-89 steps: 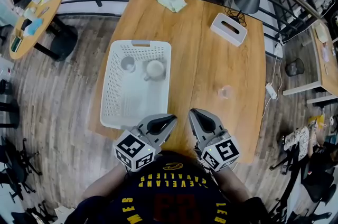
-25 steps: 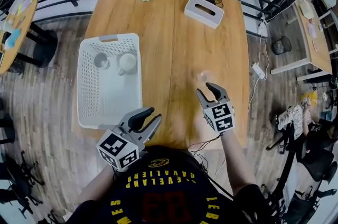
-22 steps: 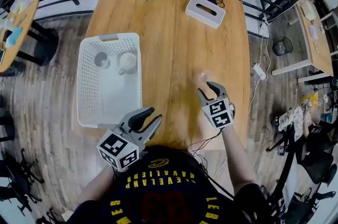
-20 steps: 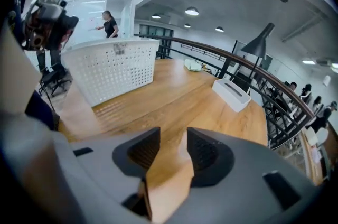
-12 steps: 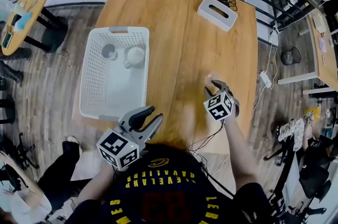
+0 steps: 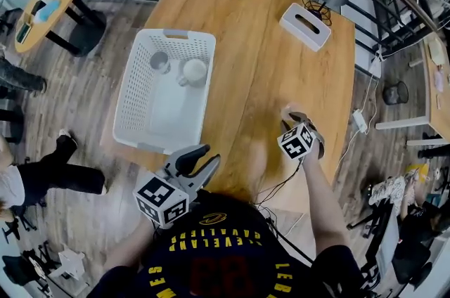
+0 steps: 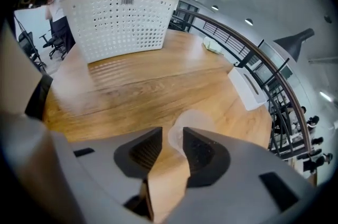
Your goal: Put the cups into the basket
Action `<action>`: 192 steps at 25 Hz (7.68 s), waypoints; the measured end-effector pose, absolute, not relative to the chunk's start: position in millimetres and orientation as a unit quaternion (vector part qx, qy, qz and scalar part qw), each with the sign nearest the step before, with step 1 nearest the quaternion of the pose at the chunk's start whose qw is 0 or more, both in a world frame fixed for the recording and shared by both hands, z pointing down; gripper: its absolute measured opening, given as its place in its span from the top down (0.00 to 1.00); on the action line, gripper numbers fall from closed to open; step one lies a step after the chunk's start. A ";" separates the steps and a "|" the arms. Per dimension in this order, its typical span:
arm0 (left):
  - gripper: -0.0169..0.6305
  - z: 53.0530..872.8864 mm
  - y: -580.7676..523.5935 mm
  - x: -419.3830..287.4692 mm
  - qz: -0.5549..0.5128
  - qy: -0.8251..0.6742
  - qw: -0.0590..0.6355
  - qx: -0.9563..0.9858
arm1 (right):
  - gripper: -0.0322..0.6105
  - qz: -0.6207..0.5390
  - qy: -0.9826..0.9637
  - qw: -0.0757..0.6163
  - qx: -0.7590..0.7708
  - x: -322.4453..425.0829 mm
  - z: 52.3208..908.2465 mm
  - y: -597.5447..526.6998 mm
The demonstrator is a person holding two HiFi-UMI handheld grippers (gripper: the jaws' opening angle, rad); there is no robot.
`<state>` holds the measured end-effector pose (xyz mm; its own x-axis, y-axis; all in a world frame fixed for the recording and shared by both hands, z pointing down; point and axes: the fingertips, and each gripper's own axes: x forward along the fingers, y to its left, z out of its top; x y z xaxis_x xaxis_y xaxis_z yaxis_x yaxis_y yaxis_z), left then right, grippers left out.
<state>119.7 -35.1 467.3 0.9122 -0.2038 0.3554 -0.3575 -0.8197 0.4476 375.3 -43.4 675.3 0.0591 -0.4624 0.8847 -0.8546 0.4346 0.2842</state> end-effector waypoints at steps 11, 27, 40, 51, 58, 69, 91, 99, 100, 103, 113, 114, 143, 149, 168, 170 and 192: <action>0.80 473.1 -17.0 99.7 0.148 -0.182 0.271 0.934 | 0.91 0.132 -0.673 0.509 0.521 365.0 646.7 -50.1; 0.80 471.2 -18.6 66.5 0.132 -0.208 0.275 0.929 | 0.91 0.044 -0.726 0.437 0.529 299.4 548.5 -84.6; 0.80 454.1 -65.4 -39.8 0.069 -0.246 0.286 0.924 | 0.91 -0.052 -0.779 0.378 0.497 200.3 423.8 -136.7; 0.80 468.1 -90.5 -149.3 0.042 -0.279 0.310 0.908 | 0.91 -0.077 -0.816 0.363 0.443 69.3 388.2 -177.7; 0.80 483.7 -100.4 -199.4 0.038 -0.291 0.333 0.896 | 0.91 -0.069 -0.819 0.396 0.410 17.0 406.1 -194.2; 0.80 500.3 -118.6 -223.2 0.034 -0.320 0.356 0.877 | 0.91 -0.113 -0.823 0.507 0.229 -39.0 481.0 -208.5; 0.80 511.3 -127.0 -185.7 0.043 -0.381 0.390 0.837 | 0.91 -0.212 -0.800 0.549 -0.117 -61.0 622.6 -162.8; 0.80 522.9 -117.2 -203.9 0.042 -0.409 0.411 0.814 | 0.91 -0.217 -0.792 0.543 -0.174 -65.4 647.9 -151.7; 0.80 523.4 -117.5 -204.9 0.041 -0.411 0.412 0.812 | 0.91 -0.221 -0.791 0.539 -0.187 -65.8 650.2 -149.0; 0.80 523.8 -118.1 -206.0 0.038 -0.414 0.414 0.810 | 0.91 -0.238 -0.785 0.528 -0.219 -65.4 658.6 -141.5; 0.80 523.8 -115.0 -203.9 0.042 -0.417 0.415 0.807 | 0.91 -0.255 -0.788 0.515 -0.222 -69.1 663.9 -143.6; 0.80 523.4 -115.3 -203.8 0.042 -0.416 0.415 0.808 | 0.90 -0.254 -0.785 0.519 -0.224 -68.4 664.9 -143.9; 0.80 498.1 -126.5 -198.4 0.036 -0.334 0.366 0.868 | 0.74 -0.186 -0.842 0.478 0.167 -45.8 503.4 -215.4; 0.80 488.2 -120.7 -194.9 0.031 -0.299 0.353 0.886 | 0.75 -0.097 -0.863 0.384 0.314 -30.6 448.2 -204.8; 0.80 481.3 -63.6 -123.1 0.093 -0.146 0.279 0.944 | 0.93 0.282 -0.773 0.031 0.567 -17.4 466.4 -60.3; 0.80 474.6 -66.5 -113.9 0.094 -0.151 0.270 0.946 | 0.93 0.283 -0.782 0.030 0.555 -19.2 466.6 -58.7; 0.80 466.2 0.5 35.3 0.164 -0.131 0.208 0.955 | 0.93 0.236 -0.790 0.019 0.565 102.0 474.6 13.0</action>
